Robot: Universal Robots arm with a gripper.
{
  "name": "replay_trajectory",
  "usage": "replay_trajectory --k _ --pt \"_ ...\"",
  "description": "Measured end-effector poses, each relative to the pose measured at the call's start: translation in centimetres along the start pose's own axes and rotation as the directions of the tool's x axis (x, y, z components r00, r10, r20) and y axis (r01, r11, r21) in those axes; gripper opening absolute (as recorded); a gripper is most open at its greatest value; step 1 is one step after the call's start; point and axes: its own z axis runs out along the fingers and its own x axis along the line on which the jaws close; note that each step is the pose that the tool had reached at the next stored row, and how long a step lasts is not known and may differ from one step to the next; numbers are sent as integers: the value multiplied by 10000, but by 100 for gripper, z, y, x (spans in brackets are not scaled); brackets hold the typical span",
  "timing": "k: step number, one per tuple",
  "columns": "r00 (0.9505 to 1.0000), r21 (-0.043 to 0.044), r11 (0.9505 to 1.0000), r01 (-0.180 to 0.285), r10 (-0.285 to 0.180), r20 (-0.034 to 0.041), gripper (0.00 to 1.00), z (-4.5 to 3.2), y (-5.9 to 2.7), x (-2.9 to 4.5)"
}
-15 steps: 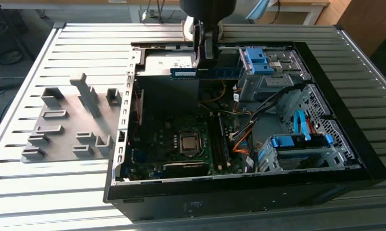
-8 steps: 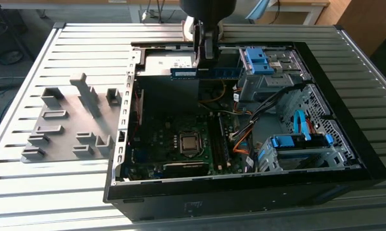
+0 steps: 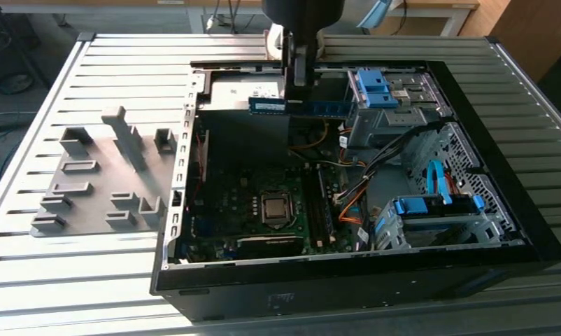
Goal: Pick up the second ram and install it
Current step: 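Insert the second ram into the second slot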
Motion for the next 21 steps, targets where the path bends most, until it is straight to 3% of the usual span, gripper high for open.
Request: replay_trajectory --k 4,9,15,21 --pt "9975 7 9975 -713 713 -7 14 8 0 0" --pt "9867 17 9867 -1623 1623 -16 14 20 0 0" --pt "9639 29 9639 -2664 2664 -26 14 36 1 0" --pt "9410 37 9410 -3383 3384 -32 14 50 -1 -6"
